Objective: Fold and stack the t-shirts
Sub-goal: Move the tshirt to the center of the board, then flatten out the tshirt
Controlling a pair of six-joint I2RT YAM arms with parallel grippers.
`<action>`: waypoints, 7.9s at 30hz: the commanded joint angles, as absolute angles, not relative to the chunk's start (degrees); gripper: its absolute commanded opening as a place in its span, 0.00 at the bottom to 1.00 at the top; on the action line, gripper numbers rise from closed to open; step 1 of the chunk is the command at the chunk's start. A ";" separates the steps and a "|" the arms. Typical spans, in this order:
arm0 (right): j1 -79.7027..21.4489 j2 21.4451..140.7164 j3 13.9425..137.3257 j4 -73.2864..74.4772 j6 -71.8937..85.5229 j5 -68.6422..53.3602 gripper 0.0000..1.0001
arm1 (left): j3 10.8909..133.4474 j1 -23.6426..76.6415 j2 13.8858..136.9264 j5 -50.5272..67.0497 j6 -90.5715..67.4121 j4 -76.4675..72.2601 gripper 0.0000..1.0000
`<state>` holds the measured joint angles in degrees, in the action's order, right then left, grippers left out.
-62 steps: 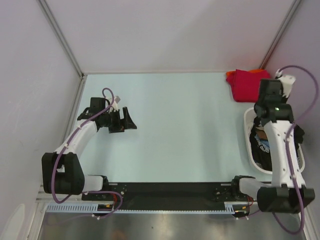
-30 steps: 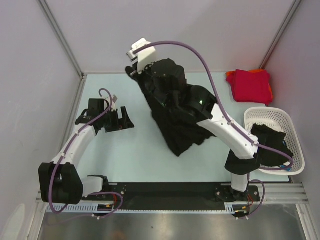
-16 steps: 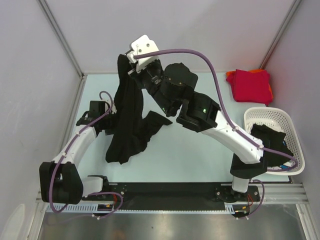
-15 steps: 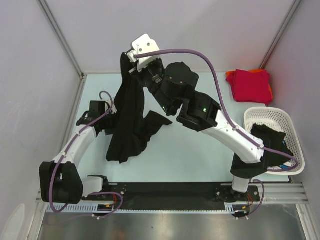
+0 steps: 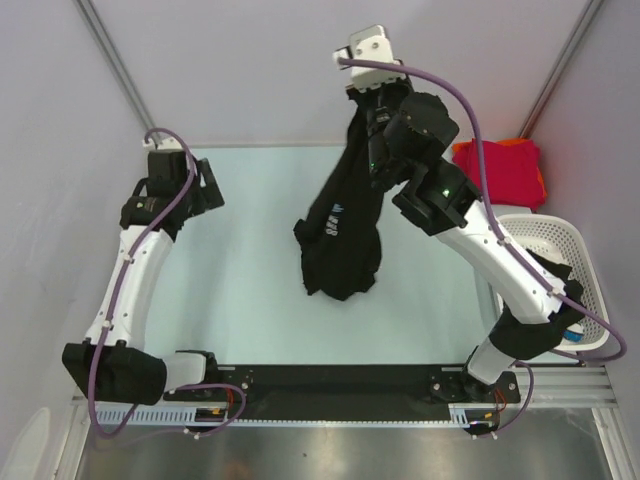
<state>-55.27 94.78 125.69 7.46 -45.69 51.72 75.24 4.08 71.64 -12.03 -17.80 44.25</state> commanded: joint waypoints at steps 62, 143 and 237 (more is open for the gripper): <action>-19.86 85.87 96.68 44.01 6.84 31.32 1.00 | 75.34 20.57 79.78 -1.69 -18.72 43.51 1.00; -35.07 110.66 90.10 60.03 13.98 19.16 0.70 | 79.37 19.78 111.00 0.26 -9.32 41.22 0.98; -30.85 58.28 101.69 69.21 16.59 45.28 0.00 | 83.40 12.57 50.11 -26.19 -27.77 52.71 0.00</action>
